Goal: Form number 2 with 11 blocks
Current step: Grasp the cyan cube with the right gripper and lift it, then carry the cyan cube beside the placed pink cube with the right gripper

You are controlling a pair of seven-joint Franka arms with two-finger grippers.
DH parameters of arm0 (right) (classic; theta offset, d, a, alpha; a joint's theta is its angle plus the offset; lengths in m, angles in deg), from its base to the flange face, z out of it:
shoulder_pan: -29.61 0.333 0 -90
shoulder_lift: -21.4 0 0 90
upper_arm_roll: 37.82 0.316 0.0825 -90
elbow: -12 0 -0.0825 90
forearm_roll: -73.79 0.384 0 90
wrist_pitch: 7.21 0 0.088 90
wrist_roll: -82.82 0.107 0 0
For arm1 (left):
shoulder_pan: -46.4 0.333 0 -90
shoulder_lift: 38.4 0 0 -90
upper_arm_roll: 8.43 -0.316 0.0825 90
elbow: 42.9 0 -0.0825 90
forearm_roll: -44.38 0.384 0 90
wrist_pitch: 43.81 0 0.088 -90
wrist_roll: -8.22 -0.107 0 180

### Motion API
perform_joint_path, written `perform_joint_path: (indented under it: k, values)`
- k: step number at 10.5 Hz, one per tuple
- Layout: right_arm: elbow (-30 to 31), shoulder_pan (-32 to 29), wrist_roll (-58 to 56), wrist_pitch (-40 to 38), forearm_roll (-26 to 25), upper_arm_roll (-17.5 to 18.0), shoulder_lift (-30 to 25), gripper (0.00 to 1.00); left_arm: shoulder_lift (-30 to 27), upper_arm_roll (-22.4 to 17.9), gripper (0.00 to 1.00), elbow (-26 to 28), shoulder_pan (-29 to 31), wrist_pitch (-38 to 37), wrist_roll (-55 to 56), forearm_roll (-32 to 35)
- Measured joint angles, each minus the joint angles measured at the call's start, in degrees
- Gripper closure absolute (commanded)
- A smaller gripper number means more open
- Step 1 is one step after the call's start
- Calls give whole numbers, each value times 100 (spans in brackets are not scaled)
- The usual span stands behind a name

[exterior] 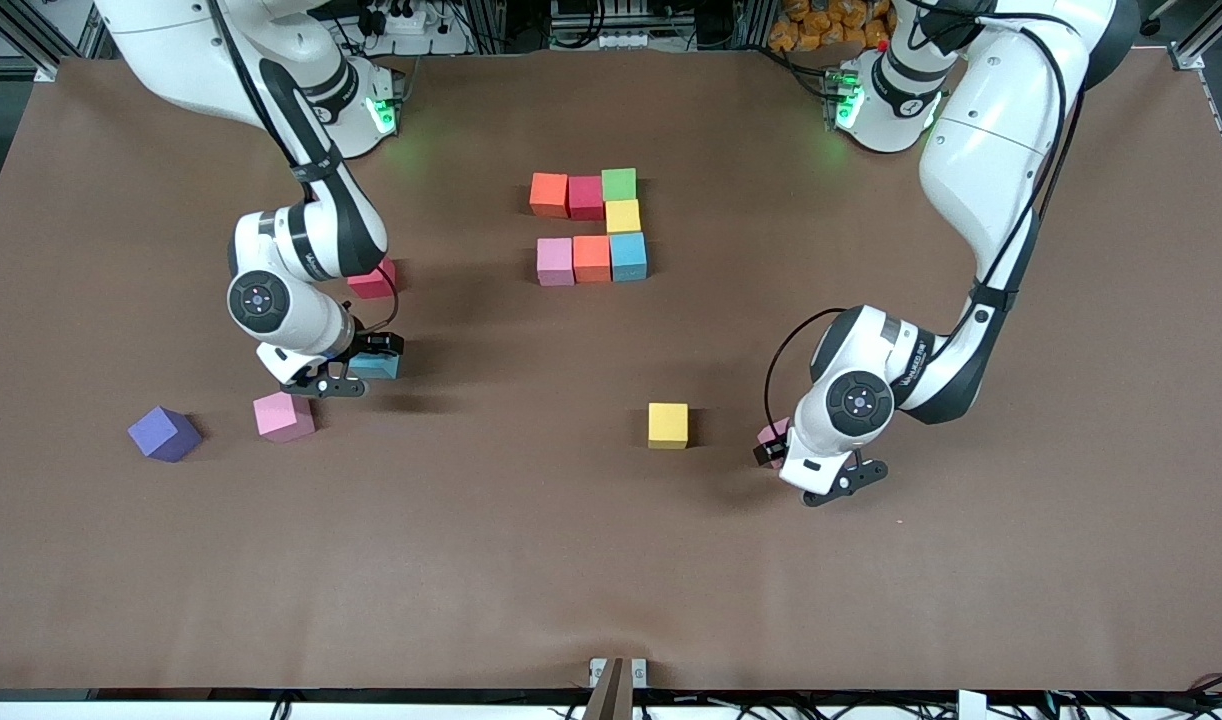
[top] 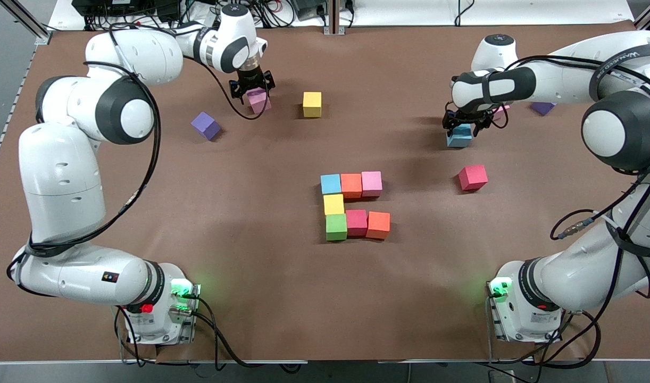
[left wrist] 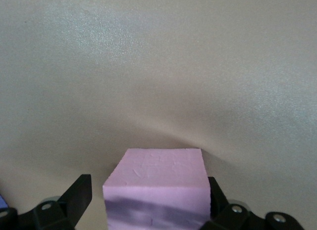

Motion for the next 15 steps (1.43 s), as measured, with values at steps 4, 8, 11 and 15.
perform_joint_path:
  k: [4,8,11,15]
  values:
    - [-77,-3,17,53,85,-6,117,68,5,0,0,0,0,2,0,0]
    - [-243,9,-26,64,108,0,85,67,15,0,0,0,0,3,0,20]
    - [-397,443,110,-28,162,12,-334,67,25,0,0,0,0,9,0,24]
    - [-681,1521,1019,-31,278,37,-457,67,30,-1,0,-1,4,13,0,25]
